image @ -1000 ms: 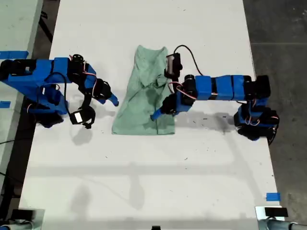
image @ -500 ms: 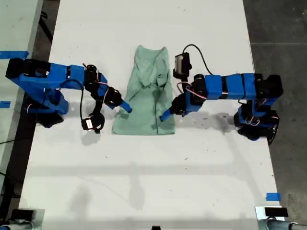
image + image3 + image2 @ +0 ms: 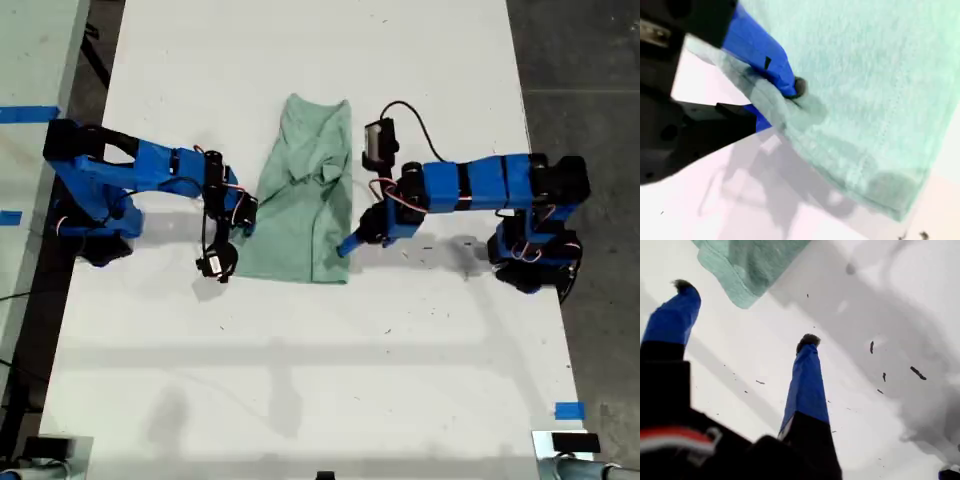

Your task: Fold tshirt

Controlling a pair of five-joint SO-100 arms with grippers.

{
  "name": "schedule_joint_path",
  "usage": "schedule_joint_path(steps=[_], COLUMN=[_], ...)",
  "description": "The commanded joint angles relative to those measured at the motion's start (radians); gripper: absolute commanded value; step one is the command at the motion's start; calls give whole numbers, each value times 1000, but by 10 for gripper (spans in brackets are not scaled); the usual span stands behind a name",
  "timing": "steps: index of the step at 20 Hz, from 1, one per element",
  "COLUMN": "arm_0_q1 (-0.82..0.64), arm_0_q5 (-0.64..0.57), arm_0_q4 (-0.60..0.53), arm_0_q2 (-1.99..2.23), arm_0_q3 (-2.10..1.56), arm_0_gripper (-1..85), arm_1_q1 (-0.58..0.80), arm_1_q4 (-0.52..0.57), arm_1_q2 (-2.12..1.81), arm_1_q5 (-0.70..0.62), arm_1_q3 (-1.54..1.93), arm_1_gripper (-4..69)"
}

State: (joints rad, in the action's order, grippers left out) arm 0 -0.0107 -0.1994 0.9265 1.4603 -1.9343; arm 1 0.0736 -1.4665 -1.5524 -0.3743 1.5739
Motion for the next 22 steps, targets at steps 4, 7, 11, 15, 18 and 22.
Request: schedule_joint_path(steps=[4,7,11,15,18,22], arm_0_q1=[-35,-31,8,44,41,32], arm_0_q5=[40,43,15,-5,-8,-11], arm_0_q4=[204,327,376,532,505,563], arm_0_q2=[178,199,26,-505,-696,-730], arm_0_q3=[78,218,509,1088,1223,1221], arm_0_gripper=[1,0,0,0,0,226], arm_1_q1=[-9,-11,-15,-14,-15,-15], arm_1_q4=[55,61,61,86,100,126], arm_1_q2=[-74,-74,-118,-199,-252,-316], arm_1_q5=[6,11,25,41,60,67], arm_1_q3=[14,26,67,147,193,253], arm_1_gripper=[345,342,340,331,329,327])
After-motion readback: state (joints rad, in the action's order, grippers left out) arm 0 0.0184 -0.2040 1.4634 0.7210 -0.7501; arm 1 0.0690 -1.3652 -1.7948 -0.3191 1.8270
